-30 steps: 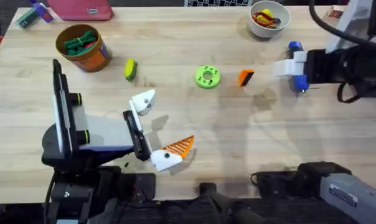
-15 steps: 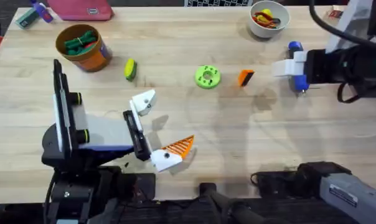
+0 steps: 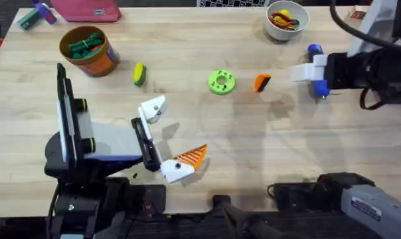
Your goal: Pick up the gripper from the table and insert it into the empty holder that is missing its gripper. Then pick up a screw, insert it into the mounting hole, and use the screwdriver to tighten it. Finally, clean up the table by picking up the vegetable and placing it into the bucket.
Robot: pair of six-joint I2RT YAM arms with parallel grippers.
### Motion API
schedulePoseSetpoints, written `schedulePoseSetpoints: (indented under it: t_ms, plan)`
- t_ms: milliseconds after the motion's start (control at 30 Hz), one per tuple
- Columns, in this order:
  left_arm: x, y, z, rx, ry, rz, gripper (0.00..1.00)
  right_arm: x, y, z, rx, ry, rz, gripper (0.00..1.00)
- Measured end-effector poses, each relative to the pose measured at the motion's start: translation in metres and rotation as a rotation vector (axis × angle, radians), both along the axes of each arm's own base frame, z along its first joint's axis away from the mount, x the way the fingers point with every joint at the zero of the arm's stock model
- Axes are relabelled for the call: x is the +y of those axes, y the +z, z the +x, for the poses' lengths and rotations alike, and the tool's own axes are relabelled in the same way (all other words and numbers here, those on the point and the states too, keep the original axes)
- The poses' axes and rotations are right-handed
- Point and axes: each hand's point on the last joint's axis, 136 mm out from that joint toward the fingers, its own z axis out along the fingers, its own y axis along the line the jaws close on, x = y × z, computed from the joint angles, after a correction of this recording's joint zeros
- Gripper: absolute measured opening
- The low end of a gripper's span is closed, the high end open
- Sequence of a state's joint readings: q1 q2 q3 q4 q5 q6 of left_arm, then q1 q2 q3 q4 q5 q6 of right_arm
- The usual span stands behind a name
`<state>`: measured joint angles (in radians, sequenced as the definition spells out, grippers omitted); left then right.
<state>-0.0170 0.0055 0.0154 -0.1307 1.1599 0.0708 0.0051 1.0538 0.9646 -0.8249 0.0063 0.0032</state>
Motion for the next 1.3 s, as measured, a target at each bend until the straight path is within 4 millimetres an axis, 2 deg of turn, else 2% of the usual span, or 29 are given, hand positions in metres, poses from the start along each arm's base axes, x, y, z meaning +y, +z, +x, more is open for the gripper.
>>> schedulePoseSetpoints:
  t_ms: [367, 567, 800, 967, 1100, 1300]
  plan:
    - [0.0, 0.0, 0.0, 0.0, 0.0, 0.0, 0.985, 0.004, 0.0, 0.0, -0.001, 0.013, 0.0, 0.993]
    - [0.0, 0.0, 0.0, 0.0, 0.0, 0.0, 0.985, 0.025, 0.007, 0.002, 0.043, 0.092, -0.002, 0.994]
    - [0.0, 0.0, 0.0, 0.0, 0.0, 0.0, 0.985, 0.064, 0.009, 0.017, 0.159, 0.217, -0.018, 0.994]
    - [0.0, 0.0, 0.0, 0.0, 0.0, 0.0, 0.985, 0.081, -0.012, 0.032, 0.253, 0.216, -0.037, 0.994]
    - [0.0, 0.0, 0.0, 0.0, 0.0, 0.0, 0.985, 0.081, -0.039, 0.036, 0.343, 0.189, -0.065, 0.993]
    - [0.0, 0.0, 0.0, 0.0, -0.001, 0.0, 0.985, 0.081, -0.069, 0.043, 0.416, 0.171, -0.086, 0.992]
